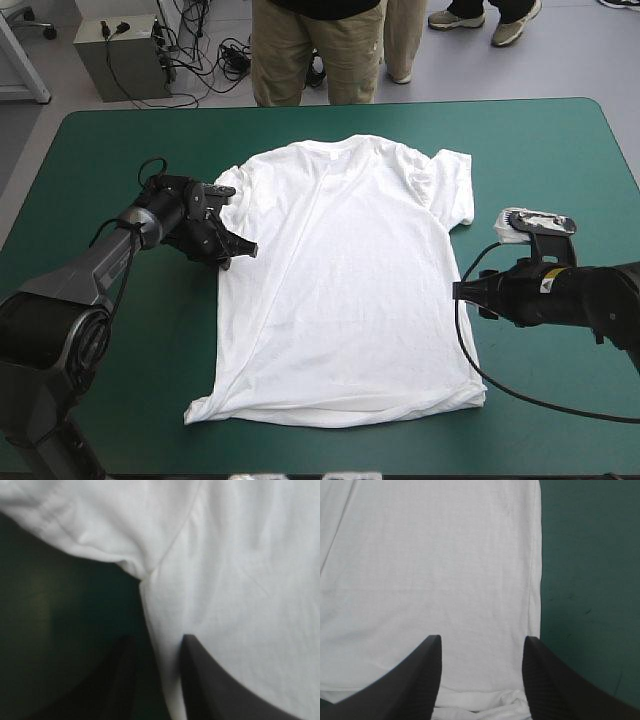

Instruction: Fold the cloth

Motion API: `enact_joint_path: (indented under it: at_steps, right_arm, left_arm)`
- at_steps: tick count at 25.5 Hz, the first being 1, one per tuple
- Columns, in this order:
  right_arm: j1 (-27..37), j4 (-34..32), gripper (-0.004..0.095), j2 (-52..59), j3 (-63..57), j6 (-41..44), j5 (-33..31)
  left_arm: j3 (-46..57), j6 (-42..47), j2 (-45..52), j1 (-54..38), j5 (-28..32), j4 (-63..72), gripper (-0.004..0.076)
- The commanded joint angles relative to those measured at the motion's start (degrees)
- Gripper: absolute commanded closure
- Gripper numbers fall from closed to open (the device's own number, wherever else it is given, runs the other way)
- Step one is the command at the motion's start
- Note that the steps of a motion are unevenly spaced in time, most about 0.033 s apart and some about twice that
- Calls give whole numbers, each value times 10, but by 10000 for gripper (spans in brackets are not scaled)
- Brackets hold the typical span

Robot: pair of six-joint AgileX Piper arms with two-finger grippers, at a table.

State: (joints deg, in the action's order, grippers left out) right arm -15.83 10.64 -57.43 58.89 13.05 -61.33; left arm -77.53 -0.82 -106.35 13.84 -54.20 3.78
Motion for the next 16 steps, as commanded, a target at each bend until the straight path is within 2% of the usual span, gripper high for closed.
enact_joint_path:
  at_steps: [1,5,8,9,16]
  right_arm:
    - [3,0,479,-13,24,-31,36]
    - [3,-1,470,-67,70,-69,27]
    - [3,-5,399,-133,133,-104,9]
    - [3,-11,368,-166,165,-105,8]
    - [3,-61,370,-333,278,-89,-18]
  left_arm:
    - [-11,-26,12,3,14,52,736]
    - [-11,-33,12,3,16,52,731]
    - [-11,-33,12,3,15,52,731]
    - [-11,-33,12,3,14,52,731]
    - [-11,-33,12,3,11,52,733]
